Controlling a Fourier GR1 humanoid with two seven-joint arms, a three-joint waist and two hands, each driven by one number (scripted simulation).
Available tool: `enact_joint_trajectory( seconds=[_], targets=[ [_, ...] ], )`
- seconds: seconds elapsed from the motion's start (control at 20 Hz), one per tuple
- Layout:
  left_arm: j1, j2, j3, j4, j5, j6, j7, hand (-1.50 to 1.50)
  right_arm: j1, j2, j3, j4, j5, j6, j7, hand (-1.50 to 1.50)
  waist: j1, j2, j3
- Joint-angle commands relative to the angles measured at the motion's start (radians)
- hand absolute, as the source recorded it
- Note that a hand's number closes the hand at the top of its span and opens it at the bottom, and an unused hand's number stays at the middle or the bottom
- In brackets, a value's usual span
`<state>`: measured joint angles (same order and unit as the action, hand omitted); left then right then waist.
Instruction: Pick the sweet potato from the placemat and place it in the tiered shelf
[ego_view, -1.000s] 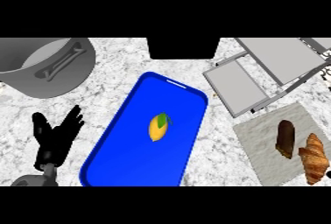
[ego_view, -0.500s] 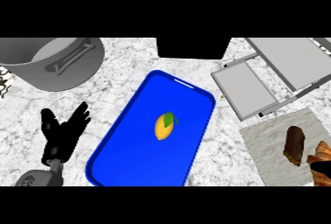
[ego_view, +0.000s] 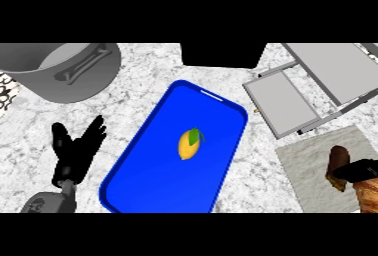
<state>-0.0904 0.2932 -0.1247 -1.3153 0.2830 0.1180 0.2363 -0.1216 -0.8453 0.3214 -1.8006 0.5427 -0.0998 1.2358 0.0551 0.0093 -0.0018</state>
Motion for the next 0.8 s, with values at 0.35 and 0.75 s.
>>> enact_joint_trajectory(
  seconds=[0.35,0.75],
  targets=[
    [0.013,0.004,0.031,0.02,0.009,-0.013,-0.008,0.0,-0.183,0.235,0.07,0.31,0.127,0.134,0.251,-1.5,-0.021,-0.003,-0.001],
    [0.045,-0.001,0.026,-0.01,-0.003,-0.007,0.009,0.0,-0.22,0.38,0.062,0.422,0.293,0.162,0.251,-1.5,-0.035,-0.008,0.001]
  ],
)
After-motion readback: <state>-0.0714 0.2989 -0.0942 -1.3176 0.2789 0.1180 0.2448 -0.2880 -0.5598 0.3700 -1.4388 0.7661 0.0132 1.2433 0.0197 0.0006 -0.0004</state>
